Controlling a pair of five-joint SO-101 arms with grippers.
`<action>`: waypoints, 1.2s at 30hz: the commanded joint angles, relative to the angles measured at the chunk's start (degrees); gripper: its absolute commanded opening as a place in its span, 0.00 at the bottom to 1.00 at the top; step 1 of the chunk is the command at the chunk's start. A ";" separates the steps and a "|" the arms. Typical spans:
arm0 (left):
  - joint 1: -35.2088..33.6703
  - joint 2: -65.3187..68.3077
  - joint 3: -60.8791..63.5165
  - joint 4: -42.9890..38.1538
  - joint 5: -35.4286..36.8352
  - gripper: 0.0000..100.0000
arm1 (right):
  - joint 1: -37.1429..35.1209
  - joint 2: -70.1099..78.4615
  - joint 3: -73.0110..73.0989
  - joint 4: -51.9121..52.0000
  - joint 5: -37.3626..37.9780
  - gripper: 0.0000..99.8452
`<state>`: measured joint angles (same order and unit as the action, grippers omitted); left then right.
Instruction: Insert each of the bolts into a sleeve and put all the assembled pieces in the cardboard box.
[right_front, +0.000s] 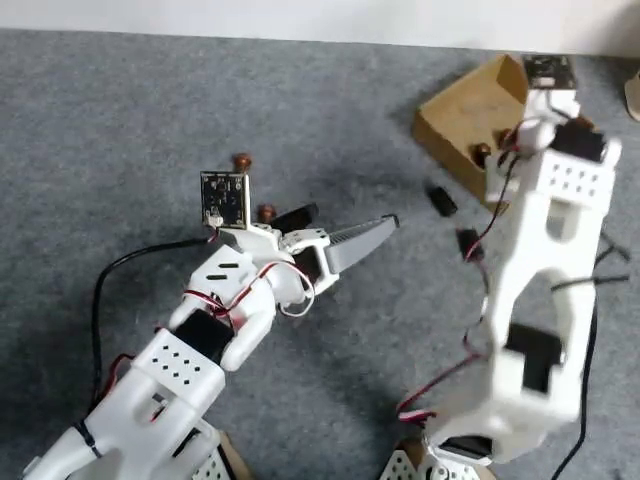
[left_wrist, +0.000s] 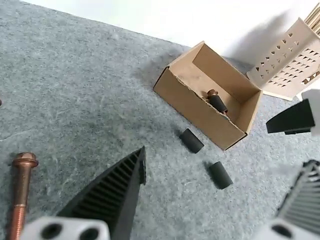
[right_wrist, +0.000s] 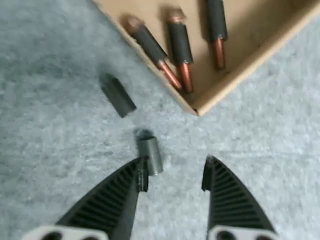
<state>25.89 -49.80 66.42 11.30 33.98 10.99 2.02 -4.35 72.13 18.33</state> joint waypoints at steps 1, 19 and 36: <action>-0.66 0.13 -0.57 -1.41 -0.53 0.42 | -0.92 -6.90 15.43 -10.68 0.26 0.17; -0.66 0.13 -0.40 -1.41 -0.62 0.42 | -1.01 7.16 6.64 -10.42 12.66 0.17; -0.75 0.13 -0.40 -1.41 -0.70 0.42 | -1.54 13.49 12.26 -16.75 18.37 0.17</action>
<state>25.89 -49.80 66.42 11.12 33.63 9.93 15.82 8.13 56.57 36.00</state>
